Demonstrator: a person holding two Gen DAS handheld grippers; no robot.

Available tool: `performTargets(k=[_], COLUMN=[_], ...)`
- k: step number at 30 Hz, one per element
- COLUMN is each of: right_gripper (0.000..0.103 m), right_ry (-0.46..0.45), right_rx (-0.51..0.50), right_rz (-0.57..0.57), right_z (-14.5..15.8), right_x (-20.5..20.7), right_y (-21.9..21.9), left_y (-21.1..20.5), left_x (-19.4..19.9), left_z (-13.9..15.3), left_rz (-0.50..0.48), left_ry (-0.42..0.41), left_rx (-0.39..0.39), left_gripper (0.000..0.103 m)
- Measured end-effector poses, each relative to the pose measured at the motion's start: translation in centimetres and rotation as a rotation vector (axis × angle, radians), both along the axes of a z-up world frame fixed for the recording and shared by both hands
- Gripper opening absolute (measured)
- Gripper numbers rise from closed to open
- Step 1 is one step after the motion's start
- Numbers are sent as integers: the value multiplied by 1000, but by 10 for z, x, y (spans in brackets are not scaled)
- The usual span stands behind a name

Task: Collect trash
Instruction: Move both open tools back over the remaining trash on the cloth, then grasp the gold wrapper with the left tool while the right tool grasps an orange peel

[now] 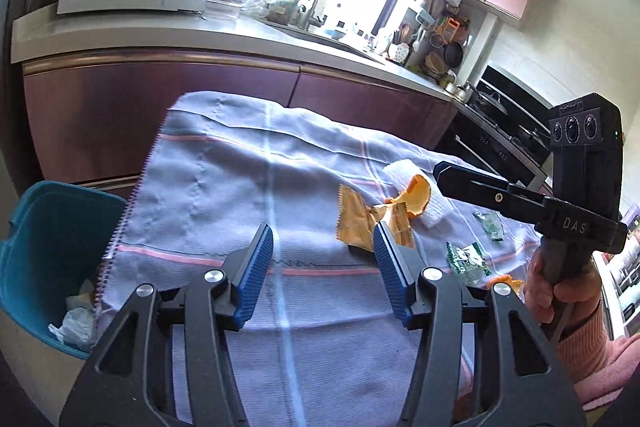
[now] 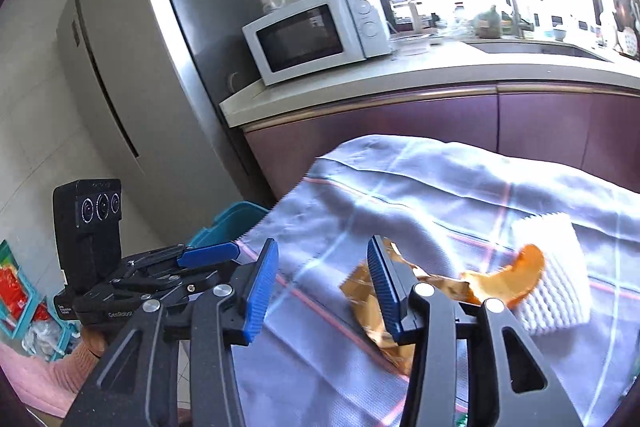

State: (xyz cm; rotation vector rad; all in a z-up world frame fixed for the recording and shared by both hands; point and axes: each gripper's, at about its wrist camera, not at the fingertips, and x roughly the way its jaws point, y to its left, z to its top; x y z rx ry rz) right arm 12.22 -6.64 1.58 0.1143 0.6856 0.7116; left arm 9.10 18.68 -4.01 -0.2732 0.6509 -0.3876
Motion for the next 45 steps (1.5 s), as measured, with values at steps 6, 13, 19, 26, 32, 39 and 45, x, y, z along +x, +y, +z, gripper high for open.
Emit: performTargets(k=[6, 13, 19, 26, 32, 39, 45], right_gripper=[44, 44, 44, 44, 40, 21, 8], right_ry=[48, 98, 124, 168, 177, 195, 190], right_rx=[-11, -34, -58, -74, -75, -80, -67], right_rz=[-148, -253, -273, -261, -254, -255, -255], right_z=[-19, -40, -49, -62, -65, -69, -68], right_x=[12, 36, 62, 81, 83, 85, 82], right_y=[-55, -95, -102, -95, -91, -90, -94], left_y=[-35, -51, -58, -66, -69, -72, -72], left_x=[28, 58, 70, 79, 83, 85, 82], left_z=[-22, -39, -45, -54, -58, -63, -62], left_rz=[-51, -59, -72, -83, -98, -123, -129], left_ry=[79, 155, 190, 232, 249, 276, 277], left_rx=[29, 43, 46, 49, 35, 18, 3], left_gripper=[55, 56, 58, 56, 49, 21, 5])
